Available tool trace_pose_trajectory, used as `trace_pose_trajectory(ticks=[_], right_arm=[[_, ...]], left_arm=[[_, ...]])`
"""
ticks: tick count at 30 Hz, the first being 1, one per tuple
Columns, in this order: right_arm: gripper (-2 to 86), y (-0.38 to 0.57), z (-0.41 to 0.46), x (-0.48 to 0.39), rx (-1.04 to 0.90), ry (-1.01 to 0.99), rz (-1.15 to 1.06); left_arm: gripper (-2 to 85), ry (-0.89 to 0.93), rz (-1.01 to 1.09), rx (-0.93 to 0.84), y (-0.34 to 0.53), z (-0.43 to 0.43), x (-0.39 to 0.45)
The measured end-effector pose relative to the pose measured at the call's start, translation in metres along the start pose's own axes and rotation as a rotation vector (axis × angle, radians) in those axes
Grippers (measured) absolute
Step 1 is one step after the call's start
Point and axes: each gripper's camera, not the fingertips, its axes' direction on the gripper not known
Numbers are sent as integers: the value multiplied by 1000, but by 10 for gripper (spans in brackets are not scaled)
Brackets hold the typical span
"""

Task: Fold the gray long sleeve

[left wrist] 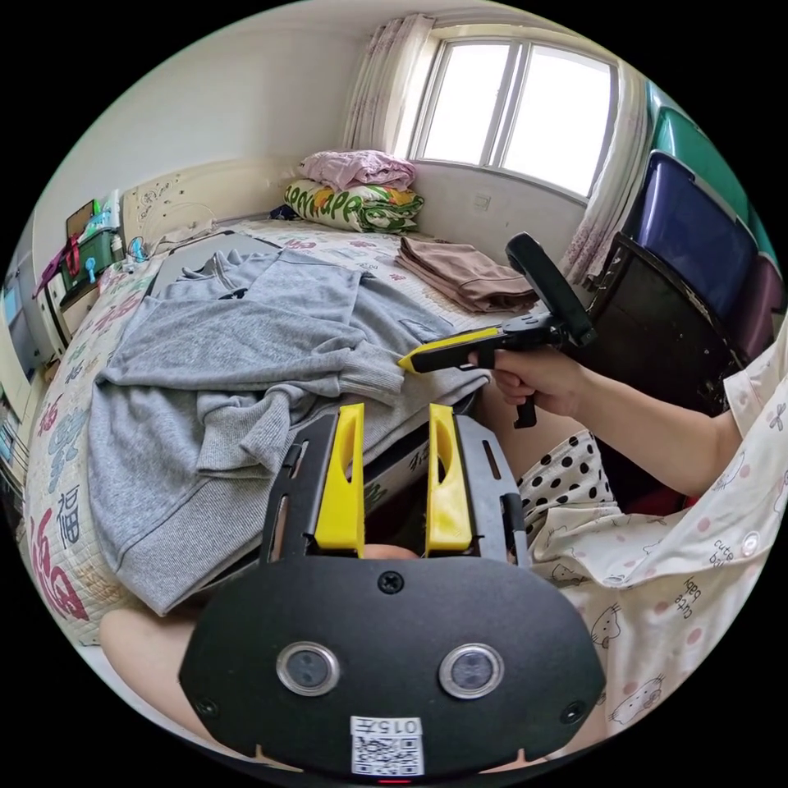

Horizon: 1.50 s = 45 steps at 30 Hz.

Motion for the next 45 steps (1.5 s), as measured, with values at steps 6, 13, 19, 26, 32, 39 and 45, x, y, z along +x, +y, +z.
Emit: trace_pose_trajectory(ticks=[6, 13, 19, 26, 32, 39, 45], right_arm=[[35, 4, -4, 21, -4, 11, -17], [21, 11, -15, 52, -8, 30, -11], [5, 29, -31, 90, -1, -108, 29], [-2, 48, -66, 120, 99, -370, -27], [-2, 38, -79, 116, 149, -581, -97], [-3, 26, -54, 81, 101, -747, -225], [-2, 35, -14, 42, 63, -754, -305]], left_arm=[[115, 9, -45, 18, 11, -7, -11], [116, 21, -16, 38, 14, -5, 0], [120, 22, -8, 38, 21, 3, 3], [138, -3, -4, 28, 33, 18, -3], [183, -91, -2, 29, 40, 25, 1], [159, -150, -84, 179, 63, 8, -19], [25, -158, -161, 268, 99, -17, -56]])
